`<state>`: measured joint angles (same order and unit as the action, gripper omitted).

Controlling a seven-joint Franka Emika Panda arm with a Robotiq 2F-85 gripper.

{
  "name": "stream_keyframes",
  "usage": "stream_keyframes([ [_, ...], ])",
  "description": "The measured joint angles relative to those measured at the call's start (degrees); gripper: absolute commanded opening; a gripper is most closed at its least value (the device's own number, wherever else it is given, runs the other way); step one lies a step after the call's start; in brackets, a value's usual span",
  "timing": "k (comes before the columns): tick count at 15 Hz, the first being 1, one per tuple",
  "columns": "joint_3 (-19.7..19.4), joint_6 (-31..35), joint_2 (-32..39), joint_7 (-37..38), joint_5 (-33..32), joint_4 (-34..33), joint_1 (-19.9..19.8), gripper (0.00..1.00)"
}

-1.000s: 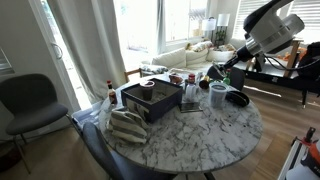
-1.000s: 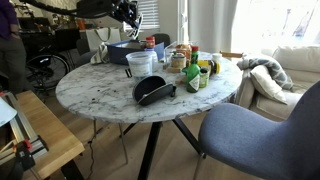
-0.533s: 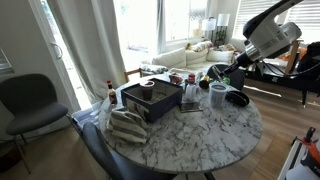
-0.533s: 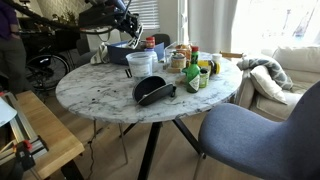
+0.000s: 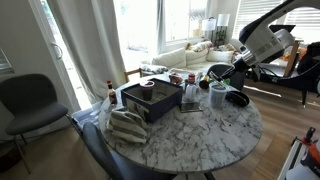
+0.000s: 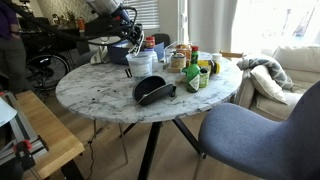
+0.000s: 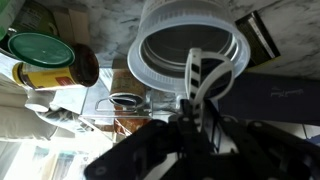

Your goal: Remove the glasses from the case, then put them in the transparent bucket

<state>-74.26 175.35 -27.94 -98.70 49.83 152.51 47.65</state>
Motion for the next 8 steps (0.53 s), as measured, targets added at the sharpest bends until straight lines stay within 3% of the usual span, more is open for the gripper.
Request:
stream_keyframes([
  [4,-4.12,1.2,-0.55,-0.64,0.0,-1.13,4.29,0.81],
  [6,-4.29,2.25,-1.31,-1.02,-0.01,-1.56,4.63,0.96],
  [8,-2.47,2.81,-2.74,-1.94,-0.16,-1.85,3.41,1.0],
])
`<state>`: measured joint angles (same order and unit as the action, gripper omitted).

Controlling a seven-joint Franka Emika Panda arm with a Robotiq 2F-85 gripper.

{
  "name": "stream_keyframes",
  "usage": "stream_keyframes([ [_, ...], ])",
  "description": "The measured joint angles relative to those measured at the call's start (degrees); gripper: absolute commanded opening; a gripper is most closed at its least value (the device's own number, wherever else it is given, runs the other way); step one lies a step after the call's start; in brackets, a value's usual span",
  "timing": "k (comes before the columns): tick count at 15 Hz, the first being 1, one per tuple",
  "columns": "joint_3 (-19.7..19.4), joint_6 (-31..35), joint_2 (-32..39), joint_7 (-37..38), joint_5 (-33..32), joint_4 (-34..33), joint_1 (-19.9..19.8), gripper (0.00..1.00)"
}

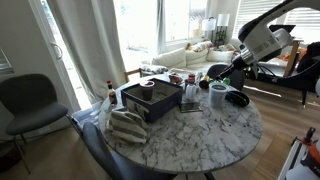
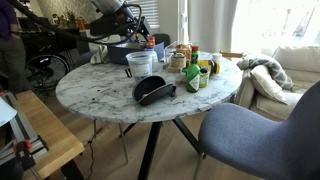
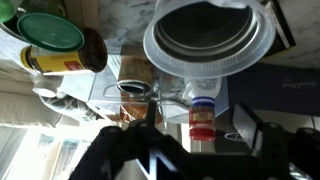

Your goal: Remove the glasses from the case, then put them in the transparent bucket

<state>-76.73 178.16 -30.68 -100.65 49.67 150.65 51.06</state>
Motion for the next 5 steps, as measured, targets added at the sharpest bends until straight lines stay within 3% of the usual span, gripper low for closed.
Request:
stream_keyframes([
  [5,13.61,-1.16,-3.6,-2.92,-3.37,2.64,-10.22,1.0],
])
